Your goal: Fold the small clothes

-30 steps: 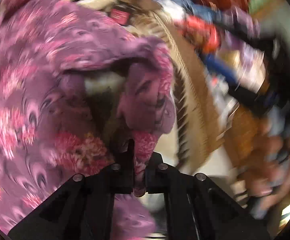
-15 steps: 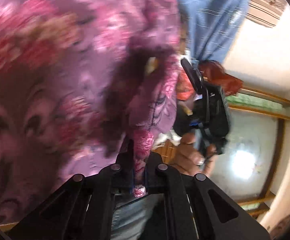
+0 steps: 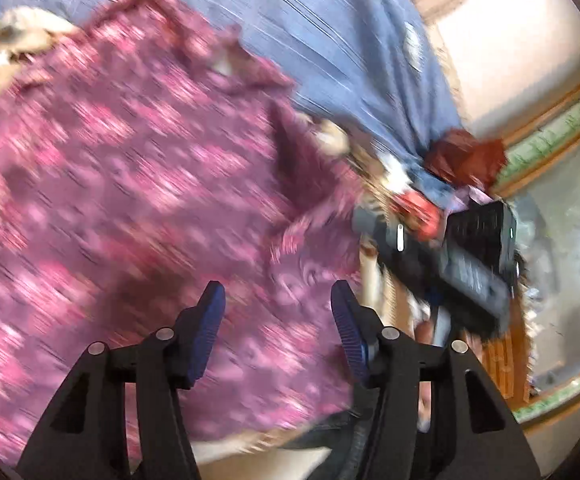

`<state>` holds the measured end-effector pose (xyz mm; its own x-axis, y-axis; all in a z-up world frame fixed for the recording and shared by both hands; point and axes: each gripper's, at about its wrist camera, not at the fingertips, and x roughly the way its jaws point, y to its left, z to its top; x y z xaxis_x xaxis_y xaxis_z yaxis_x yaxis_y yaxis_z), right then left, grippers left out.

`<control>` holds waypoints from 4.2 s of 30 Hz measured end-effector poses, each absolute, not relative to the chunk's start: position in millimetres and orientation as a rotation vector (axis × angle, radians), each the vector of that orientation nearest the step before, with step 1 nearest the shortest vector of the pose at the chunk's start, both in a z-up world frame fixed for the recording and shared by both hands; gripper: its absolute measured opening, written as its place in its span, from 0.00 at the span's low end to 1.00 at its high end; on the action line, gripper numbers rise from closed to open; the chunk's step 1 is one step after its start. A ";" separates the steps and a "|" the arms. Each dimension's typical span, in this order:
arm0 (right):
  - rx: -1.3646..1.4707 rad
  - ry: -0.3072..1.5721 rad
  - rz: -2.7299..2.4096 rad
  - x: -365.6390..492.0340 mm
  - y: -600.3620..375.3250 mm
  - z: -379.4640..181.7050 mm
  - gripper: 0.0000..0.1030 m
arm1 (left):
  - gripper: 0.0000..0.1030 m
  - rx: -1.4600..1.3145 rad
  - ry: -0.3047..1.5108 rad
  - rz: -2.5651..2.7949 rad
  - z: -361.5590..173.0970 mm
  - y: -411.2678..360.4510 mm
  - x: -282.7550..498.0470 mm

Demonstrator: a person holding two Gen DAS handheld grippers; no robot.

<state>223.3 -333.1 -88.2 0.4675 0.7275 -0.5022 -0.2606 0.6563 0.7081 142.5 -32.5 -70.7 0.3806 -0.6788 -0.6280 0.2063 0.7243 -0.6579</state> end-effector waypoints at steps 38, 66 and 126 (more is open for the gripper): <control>0.668 1.026 0.347 237.4 -402.3 -120.5 0.44 | 0.37 -0.358 1.231 -0.663 -132.2 -71.4 153.5; 0.664 1.183 0.191 266.1 -415.4 -152.1 0.21 | 0.15 -0.206 1.363 -0.745 -151.4 -55.9 151.5; 0.368 0.941 0.315 90.4 -281.8 -99.8 0.52 | 0.50 -0.469 0.951 -0.539 -80.9 35.2 114.1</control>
